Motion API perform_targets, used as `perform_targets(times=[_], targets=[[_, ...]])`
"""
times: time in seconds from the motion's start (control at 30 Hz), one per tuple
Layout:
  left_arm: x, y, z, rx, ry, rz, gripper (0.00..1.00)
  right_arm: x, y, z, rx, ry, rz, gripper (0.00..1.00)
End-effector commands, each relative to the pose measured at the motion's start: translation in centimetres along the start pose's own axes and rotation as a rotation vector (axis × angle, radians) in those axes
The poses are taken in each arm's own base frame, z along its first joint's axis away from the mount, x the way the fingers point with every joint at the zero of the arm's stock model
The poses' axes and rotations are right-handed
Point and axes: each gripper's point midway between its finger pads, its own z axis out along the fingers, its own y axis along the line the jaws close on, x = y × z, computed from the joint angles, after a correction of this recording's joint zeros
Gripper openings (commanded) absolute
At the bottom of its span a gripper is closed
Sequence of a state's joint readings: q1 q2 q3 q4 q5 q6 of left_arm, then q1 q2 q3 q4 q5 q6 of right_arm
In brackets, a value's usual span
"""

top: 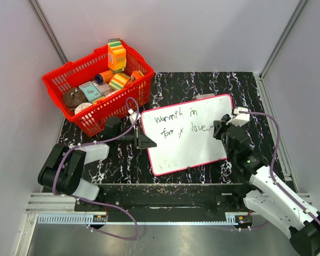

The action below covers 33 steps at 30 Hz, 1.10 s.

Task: Write a sentence on the whiteboard
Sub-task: Write with the whiteboard marker on the whiteboard.

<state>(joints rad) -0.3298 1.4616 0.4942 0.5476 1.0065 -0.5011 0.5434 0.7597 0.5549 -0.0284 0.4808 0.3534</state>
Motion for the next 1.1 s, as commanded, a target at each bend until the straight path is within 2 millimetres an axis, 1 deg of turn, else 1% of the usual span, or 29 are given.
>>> perform_targets(times=[0.0, 0.03, 0.07, 0.13, 0.17, 0.23, 0.27, 0.4, 0.43, 0.53, 0.7, 0.77, 0.8, 0.9, 1.07], targets=[[0.1, 2.8, 0.0, -0.101, -0.023, 0.125, 0.0, -3.4, 1.0, -1.2, -0.048, -0.091, 0.044, 0.0], [0.2, 2.8, 0.0, -0.1, -0.021, 0.122, 0.0, -3.6, 1.4, -1.6, -0.078, -0.095, 0.058, 0.0], [0.2, 2.8, 0.0, -0.101, -0.022, 0.123, 0.0, -4.4, 1.6, -2.4, -0.106, -0.123, 0.08, 0.0], [0.1, 2.8, 0.0, -0.102, -0.023, 0.123, 0.0, -5.1, 1.9, -3.4, -0.146, -0.149, 0.111, 0.0], [0.1, 2.8, 0.0, -0.102, -0.023, 0.123, 0.0, -5.9, 1.9, -4.3, -0.167, -0.181, 0.13, 0.0], [0.1, 2.8, 0.0, -0.104, -0.023, 0.125, 0.0, -6.6, 2.1, -5.2, -0.199, -0.208, 0.154, 0.0], [0.1, 2.8, 0.0, -0.104, -0.024, 0.128, 0.0, -7.3, 2.0, -5.9, -0.212, -0.232, 0.168, 0.0], [0.0, 2.8, 0.0, -0.105, -0.025, 0.128, 0.01, -7.3, 2.1, -6.3, -0.221, -0.217, 0.168, 0.0], [0.0, 2.8, 0.0, -0.106, -0.026, 0.129, 0.01, -7.0, 2.2, -6.3, -0.225, -0.202, 0.159, 0.0], [0.0, 2.9, 0.0, -0.107, -0.027, 0.129, 0.06, -6.7, 2.4, -6.2, -0.235, -0.187, 0.16, 0.0], [-0.2, 2.8, 0.0, -0.104, -0.03, 0.137, 0.2, -5.9, 2.7, -5.7, -0.236, -0.16, 0.16, 0.0], [-0.3, 2.8, 0.0, -0.101, -0.033, 0.14, 0.24, -5.6, 2.8, -5.6, -0.242, -0.147, 0.155, 0.0], [-0.5, 2.6, 0.1, -0.097, -0.036, 0.142, 0.29, -5.5, 2.9, -5.5, -0.243, -0.145, 0.156, 0.0], [-0.7, 2.6, 0.2, -0.089, -0.041, 0.143, 0.38, -5.2, 2.9, -5.4, -0.242, -0.137, 0.157, 0.0], [-1.7, 1.9, 0.5, -0.05, -0.062, 0.166, 0.51, -5.1, 3.0, -5.4, -0.246, -0.133, 0.155, 0.0]])
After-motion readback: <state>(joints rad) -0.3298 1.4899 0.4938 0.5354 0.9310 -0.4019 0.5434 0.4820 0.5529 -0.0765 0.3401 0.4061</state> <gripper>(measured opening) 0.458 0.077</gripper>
